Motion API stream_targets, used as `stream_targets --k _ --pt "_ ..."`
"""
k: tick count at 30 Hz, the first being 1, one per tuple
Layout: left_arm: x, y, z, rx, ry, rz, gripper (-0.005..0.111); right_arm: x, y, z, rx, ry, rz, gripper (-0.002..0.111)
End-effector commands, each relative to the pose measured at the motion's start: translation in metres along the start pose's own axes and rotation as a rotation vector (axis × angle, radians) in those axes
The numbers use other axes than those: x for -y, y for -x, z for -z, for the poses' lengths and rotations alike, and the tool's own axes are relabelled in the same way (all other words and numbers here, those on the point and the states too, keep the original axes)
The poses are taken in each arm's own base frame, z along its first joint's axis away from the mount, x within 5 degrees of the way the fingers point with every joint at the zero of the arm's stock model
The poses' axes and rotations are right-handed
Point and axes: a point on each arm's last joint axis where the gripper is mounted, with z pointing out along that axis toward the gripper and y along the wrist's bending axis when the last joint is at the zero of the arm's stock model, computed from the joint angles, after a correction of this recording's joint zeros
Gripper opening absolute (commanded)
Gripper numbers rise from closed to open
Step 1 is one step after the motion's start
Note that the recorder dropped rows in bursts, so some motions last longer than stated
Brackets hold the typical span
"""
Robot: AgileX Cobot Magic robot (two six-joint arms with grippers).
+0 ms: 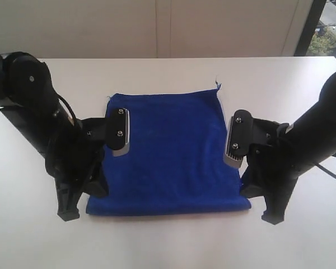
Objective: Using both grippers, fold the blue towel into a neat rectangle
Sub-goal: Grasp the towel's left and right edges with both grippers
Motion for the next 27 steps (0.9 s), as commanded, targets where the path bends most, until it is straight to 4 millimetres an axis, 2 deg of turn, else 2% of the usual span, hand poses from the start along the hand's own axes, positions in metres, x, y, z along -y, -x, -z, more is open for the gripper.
stream_targets --k 1,2,4,6,14,18,27 --pt "0.001 -0.001 -0.01 -0.013 -0.044 0.004 0.026 -0.002 -0.003 -0.008 -0.016 0.047 0.136 0.034" --pt "0.001 -0.002 -0.012 -0.019 -0.049 0.004 0.034 -0.002 -0.003 -0.01 -0.019 0.053 0.168 0.034" --pt "0.0 -0.002 -0.014 -0.023 -0.055 -0.006 0.043 -0.001 -0.004 -0.013 -0.025 0.063 0.186 0.034" --pt "0.0 -0.003 -0.016 -0.028 -0.059 -0.02 0.047 -0.001 -0.005 -0.017 -0.029 0.069 0.18 0.034" --pt "0.0 -0.008 -0.029 -0.081 -0.107 -0.029 0.047 0.002 -0.009 -0.033 -0.053 0.098 0.169 0.034" --pt "-0.002 -0.012 -0.035 -0.112 -0.117 -0.043 0.047 0.004 -0.009 -0.034 -0.05 0.073 0.176 0.034" --pt "-0.005 -0.013 -0.036 -0.121 -0.093 -0.06 0.047 0.004 -0.01 -0.038 -0.057 0.082 0.172 0.034"
